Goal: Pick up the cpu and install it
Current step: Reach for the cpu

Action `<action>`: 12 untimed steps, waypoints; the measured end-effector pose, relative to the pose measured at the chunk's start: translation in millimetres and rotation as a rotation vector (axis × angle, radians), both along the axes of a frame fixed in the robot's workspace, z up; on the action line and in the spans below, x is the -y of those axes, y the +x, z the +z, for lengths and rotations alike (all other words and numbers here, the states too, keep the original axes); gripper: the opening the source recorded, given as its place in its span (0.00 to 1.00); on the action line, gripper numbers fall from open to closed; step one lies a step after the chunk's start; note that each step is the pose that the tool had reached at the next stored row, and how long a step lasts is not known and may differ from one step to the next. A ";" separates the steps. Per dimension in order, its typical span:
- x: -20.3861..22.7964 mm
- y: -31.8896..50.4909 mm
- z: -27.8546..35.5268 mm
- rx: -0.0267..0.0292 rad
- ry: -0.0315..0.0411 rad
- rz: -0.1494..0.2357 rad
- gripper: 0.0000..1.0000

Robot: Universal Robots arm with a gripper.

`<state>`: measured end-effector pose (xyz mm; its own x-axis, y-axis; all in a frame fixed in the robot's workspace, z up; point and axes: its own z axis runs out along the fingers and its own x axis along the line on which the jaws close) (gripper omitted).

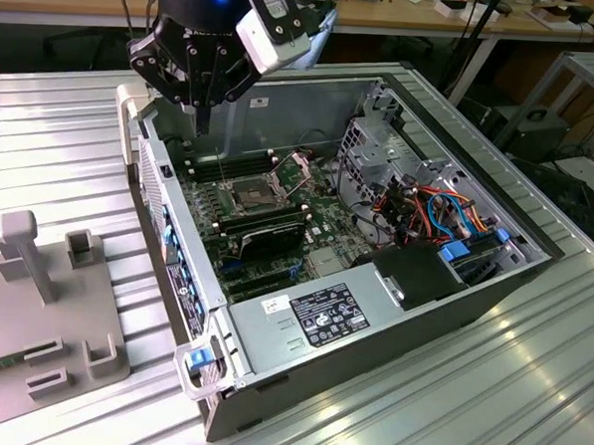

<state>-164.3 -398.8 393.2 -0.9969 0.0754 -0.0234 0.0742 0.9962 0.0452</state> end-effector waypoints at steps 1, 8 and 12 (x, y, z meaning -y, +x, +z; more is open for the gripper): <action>0.0 -1.5 0.1 -0.0001 -0.0001 0.000 0.11; 0.0 -8.5 0.0 0.0000 0.0000 0.000 0.11; 0.0 -11.5 0.1 -0.0001 -0.0001 0.000 0.11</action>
